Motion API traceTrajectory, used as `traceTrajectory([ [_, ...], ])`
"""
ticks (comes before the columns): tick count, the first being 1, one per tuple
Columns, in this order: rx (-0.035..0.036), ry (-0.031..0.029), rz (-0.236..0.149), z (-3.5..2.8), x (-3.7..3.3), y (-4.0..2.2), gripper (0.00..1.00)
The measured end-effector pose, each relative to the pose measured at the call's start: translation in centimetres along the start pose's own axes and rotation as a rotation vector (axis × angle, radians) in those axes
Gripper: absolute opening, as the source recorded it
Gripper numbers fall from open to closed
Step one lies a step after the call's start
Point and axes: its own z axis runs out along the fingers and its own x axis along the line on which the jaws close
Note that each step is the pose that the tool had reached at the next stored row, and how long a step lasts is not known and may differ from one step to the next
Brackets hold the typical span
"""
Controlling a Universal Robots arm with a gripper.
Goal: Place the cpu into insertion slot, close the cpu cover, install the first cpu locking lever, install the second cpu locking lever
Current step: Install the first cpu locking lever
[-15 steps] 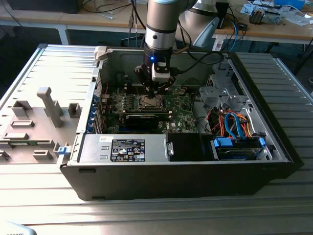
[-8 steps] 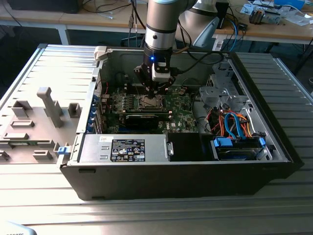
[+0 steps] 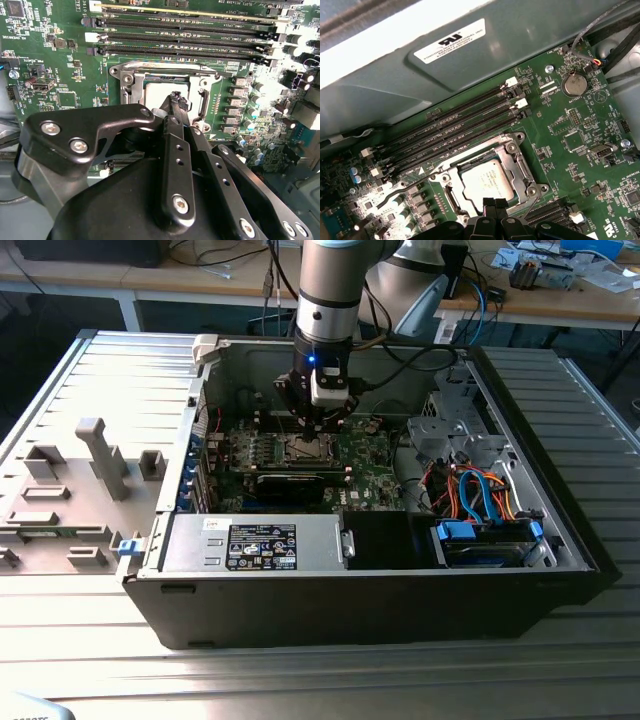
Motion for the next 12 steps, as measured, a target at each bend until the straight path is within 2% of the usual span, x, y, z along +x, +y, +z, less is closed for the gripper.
traceTrajectory([
  [12, 0.0001, -0.0004, -0.006, 0.0, 0.0, 0.0, 0.11],
])
